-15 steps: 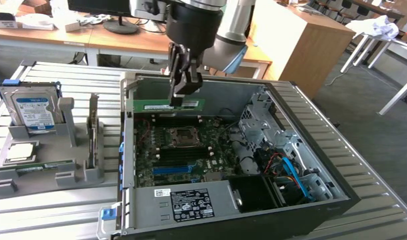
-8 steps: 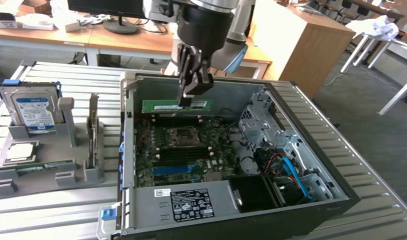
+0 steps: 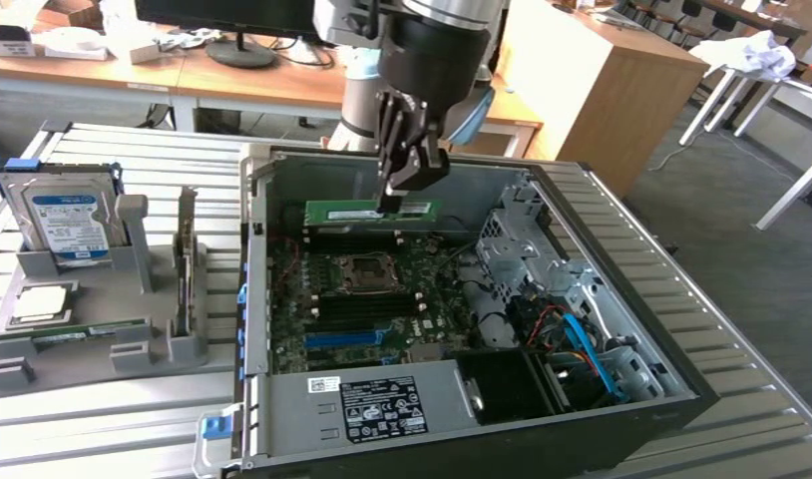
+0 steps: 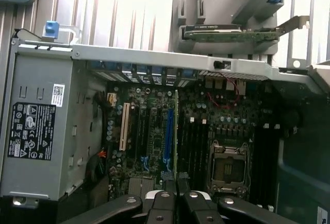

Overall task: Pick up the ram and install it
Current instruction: 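Pick up the ram and move it above insertion slot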

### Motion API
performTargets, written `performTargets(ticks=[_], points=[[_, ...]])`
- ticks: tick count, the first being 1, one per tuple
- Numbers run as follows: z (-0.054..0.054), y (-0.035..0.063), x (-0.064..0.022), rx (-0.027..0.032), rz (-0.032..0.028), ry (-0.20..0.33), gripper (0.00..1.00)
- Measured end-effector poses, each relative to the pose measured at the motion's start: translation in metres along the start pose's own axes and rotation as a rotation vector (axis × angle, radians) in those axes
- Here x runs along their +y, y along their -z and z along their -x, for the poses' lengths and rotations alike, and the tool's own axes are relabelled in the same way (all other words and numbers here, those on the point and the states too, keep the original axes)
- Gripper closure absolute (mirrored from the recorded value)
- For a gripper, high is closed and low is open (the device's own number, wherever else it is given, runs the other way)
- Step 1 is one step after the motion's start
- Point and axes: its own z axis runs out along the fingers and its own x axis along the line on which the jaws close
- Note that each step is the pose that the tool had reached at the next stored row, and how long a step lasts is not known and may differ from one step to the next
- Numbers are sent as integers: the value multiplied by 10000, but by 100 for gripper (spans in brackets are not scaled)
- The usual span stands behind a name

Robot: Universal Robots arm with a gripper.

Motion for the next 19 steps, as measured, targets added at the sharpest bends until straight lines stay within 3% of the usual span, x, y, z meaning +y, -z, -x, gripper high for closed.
performTargets(ticks=[19], points=[[-36, 24, -490, -2, 23, 1, 87]])
